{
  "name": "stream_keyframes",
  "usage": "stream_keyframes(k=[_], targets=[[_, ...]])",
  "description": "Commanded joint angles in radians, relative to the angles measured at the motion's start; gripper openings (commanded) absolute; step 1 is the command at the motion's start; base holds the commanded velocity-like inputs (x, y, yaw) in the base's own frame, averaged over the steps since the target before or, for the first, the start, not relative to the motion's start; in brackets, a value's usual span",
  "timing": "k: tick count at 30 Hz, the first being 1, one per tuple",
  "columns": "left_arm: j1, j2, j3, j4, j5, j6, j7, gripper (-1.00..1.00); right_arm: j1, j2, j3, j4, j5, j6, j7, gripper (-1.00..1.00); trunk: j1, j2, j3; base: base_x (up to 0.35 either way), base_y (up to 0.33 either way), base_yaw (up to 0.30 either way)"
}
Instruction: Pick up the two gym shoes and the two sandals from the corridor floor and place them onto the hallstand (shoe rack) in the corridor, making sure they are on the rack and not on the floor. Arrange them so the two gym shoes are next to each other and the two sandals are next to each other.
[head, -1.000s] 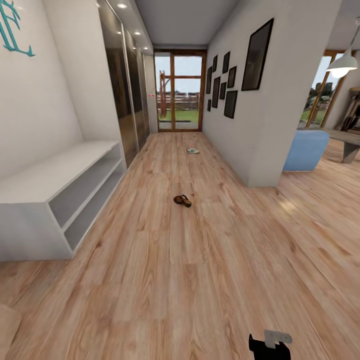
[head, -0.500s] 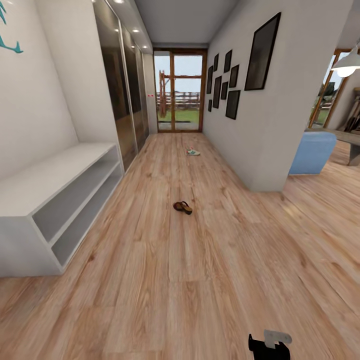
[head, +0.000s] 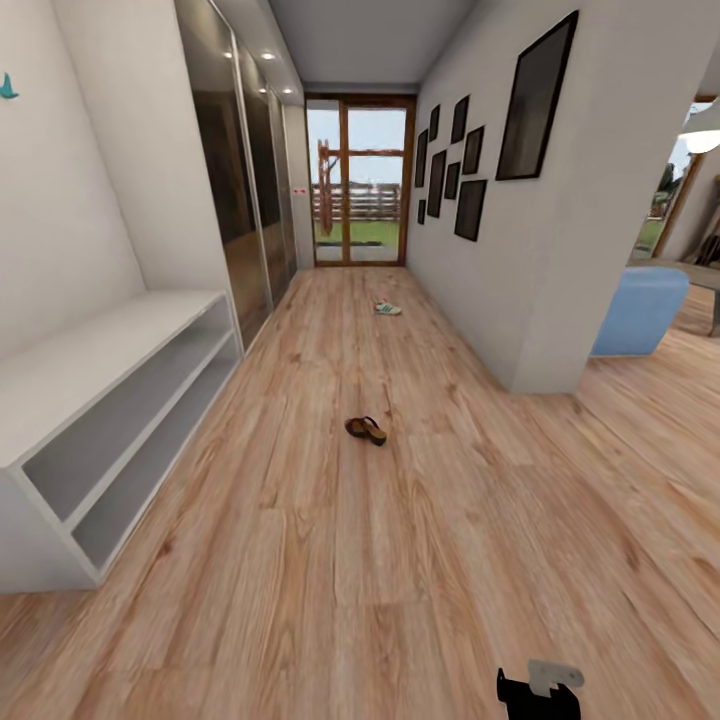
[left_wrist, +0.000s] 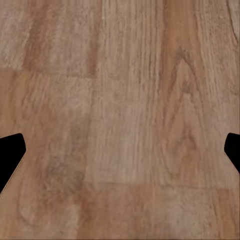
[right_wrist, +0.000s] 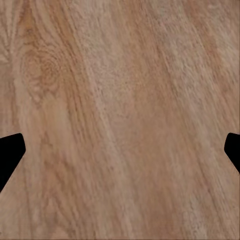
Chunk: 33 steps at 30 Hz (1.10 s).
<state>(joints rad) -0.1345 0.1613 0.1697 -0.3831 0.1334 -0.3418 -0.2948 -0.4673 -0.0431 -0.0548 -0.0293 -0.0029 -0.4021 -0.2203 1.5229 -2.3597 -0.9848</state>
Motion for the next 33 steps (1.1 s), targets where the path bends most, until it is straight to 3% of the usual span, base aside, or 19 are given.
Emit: stream_keyframes(k=[1,15,33], targets=[[-0.001,0.000,0.004,0.001,0.009,0.000,-0.010,1.00,-0.001,0.000,-0.005,0.001,0.000,-0.004,0.001,1.00,0.000,0.000,-0.001,0.338,0.000,0.000],[-0.001,0.000,0.004,0.001,0.009,0.000,-0.010,1.00,-0.001,0.000,-0.005,0.002,0.000,-0.004,0.001,1.00,0.000,0.000,-0.001,0.338,-0.022,0.000],[-0.001,0.000,0.002,0.001,0.009,0.000,-0.010,1.00,-0.001,0.000,-0.005,0.002,0.000,-0.004,0.001,1.00,0.000,0.000,-0.001,0.320,-0.109,0.000]])
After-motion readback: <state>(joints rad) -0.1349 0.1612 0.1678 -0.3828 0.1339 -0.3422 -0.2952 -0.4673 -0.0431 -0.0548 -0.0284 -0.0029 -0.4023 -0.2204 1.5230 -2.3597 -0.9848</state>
